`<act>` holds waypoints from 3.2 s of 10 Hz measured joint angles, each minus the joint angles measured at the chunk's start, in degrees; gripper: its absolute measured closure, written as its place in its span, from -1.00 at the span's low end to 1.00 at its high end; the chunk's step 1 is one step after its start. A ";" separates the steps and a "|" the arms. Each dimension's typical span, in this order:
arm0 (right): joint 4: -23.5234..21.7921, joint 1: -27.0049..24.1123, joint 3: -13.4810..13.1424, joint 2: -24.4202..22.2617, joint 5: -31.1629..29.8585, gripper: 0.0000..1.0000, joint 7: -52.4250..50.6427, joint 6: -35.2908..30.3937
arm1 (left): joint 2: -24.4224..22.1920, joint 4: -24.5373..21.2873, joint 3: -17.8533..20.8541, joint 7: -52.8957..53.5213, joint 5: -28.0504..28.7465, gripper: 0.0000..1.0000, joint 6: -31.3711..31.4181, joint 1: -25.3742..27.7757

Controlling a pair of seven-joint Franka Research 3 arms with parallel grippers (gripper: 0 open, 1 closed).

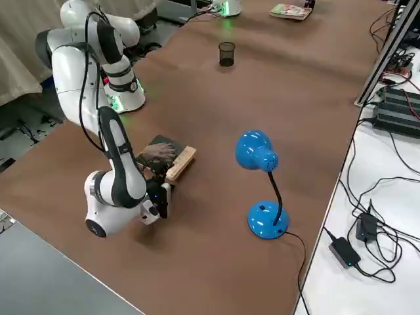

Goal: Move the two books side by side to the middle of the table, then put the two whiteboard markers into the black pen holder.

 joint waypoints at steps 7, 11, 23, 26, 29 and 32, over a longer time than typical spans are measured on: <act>-0.14 2.31 0.41 1.28 -0.33 -0.87 0.23 -4.59 | 0.20 0.22 -1.20 4.49 0.02 -0.37 -0.59 0.79; -0.17 4.45 0.45 2.63 -1.90 0.30 0.19 -3.68 | 0.60 0.69 -1.59 5.87 0.01 0.58 -2.16 1.73; 11.71 4.26 -1.80 -0.84 -6.85 0.68 16.08 -31.64 | -6.68 4.58 -10.26 -14.26 -5.87 0.64 -16.54 1.05; 15.60 3.50 -1.75 -5.34 -6.78 0.68 25.82 -43.86 | -6.99 9.40 -17.46 -25.54 -7.96 0.64 -18.79 0.85; 16.97 4.76 -0.99 -16.12 -1.58 0.68 38.95 -47.52 | -6.59 15.08 -22.15 -34.15 -11.53 0.64 -18.76 0.23; 16.67 8.79 -0.63 -24.05 8.81 0.68 54.05 -47.57 | -5.63 16.74 -23.58 -35.42 -11.41 0.64 -14.04 -2.85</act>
